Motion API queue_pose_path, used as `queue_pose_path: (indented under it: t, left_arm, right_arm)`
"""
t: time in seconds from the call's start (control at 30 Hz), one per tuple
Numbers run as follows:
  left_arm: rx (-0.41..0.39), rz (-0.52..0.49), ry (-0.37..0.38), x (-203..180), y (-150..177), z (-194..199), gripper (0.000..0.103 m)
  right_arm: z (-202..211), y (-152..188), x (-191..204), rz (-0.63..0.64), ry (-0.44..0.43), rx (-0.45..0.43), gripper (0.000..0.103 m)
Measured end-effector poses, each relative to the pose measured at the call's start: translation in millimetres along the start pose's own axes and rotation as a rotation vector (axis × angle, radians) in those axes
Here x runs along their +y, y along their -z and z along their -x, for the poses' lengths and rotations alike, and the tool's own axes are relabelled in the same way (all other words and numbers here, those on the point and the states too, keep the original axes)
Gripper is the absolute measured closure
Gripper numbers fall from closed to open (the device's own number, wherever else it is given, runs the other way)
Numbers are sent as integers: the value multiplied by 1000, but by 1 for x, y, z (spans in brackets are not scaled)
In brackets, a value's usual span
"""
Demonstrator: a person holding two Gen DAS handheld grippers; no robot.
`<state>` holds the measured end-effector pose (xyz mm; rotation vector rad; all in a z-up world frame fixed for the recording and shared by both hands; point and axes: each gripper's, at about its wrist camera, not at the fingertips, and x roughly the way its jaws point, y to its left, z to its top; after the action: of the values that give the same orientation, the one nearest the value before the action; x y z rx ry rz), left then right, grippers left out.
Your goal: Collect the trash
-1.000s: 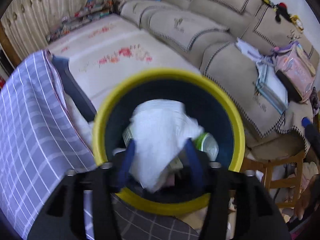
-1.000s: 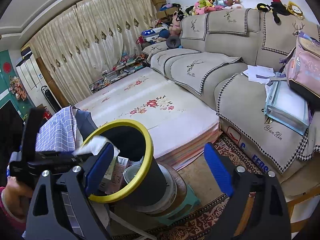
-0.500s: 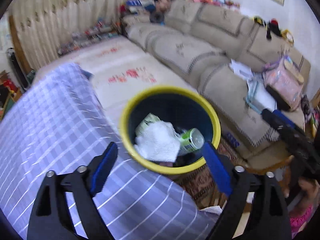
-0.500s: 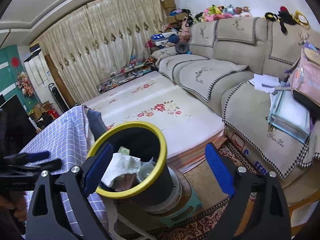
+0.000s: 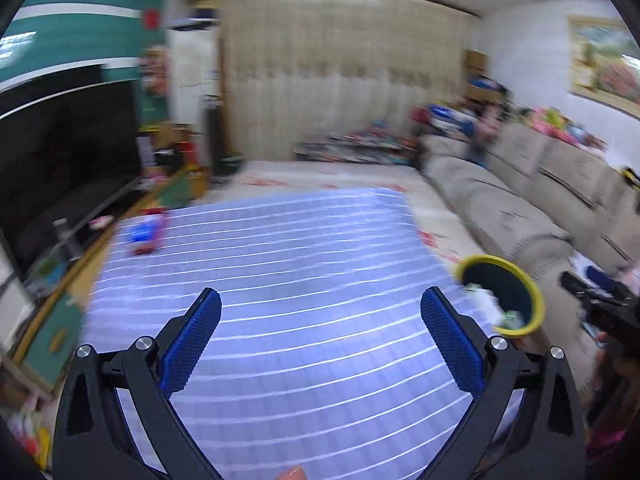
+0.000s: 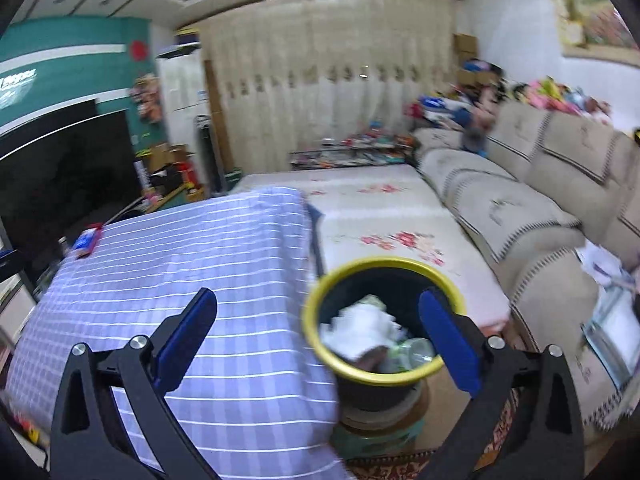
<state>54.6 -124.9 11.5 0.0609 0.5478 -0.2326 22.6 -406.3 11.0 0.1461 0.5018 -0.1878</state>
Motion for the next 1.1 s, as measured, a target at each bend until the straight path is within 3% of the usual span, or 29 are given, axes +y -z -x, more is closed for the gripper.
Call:
queue_pose_path:
  t: [0.13,0.33,0.6,1.1]
  left_arm:
    - [-32,70,-126,51,16,37,5]
    - [-76,158,-179,99,35,76,5]
    - [-65,167,-120,96,56,90,5]
    - [-60,136,-103,59,56,95,5]
  right_arm:
    - [13,-4,32,60,-27,-19,7]
    - [34,-3,60,92,-56,-37,7]
    - [58,1,62,62,-50,-60,7]
    - [69,9,53,45,-53,-76,6]
